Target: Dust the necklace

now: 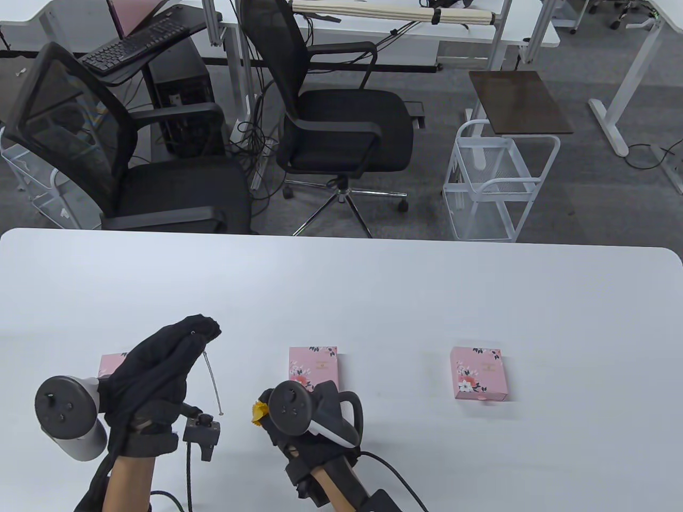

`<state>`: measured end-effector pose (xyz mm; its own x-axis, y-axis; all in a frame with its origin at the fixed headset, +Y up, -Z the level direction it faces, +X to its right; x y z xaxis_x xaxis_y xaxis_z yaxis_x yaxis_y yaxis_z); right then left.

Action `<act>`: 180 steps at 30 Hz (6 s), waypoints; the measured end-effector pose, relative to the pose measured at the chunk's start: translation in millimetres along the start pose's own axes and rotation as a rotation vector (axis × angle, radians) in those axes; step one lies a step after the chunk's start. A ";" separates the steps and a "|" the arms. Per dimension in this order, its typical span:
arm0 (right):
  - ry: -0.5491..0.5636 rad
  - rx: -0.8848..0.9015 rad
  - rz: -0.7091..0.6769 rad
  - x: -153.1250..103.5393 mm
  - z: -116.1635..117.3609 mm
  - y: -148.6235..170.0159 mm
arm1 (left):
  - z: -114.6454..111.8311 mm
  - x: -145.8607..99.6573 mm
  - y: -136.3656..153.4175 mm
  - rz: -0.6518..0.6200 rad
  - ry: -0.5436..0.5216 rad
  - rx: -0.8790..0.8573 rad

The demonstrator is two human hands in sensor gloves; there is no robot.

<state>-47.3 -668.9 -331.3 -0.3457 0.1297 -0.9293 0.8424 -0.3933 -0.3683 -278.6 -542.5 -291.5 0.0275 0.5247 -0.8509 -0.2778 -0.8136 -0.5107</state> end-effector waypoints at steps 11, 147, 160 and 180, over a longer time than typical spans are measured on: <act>0.045 -0.131 0.305 -38.2 -33.5 117.7 | -20.5 1.8 0.9 0.008 0.065 0.016; 0.351 0.606 -0.050 -18.0 -99.8 43.2 | -128.0 0.1 52.0 0.191 0.621 -0.018; 0.239 0.555 0.048 -6.0 -74.8 58.6 | -114.3 0.7 65.1 0.292 0.504 -0.133; 0.411 0.468 -0.089 -21.9 -82.1 -5.6 | -95.4 -0.2 54.9 0.252 0.294 -0.081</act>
<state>-10.5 -594.8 -311.1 -0.1408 0.4833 -0.8641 0.5153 -0.7095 -0.4808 -202.2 -611.2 -331.0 0.2450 0.2216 -0.9439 -0.2348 -0.9310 -0.2795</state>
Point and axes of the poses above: the tracker on the back of each hand, its own y axis roughly to the little-finger side, its own x axis roughly from the wrist to the fingertips, z = x × y, the point moved 4 cm from there along x, roughly from the wrist to the fingertips, and after that the axes turned 7 degrees about y, right-handed, at the moved point
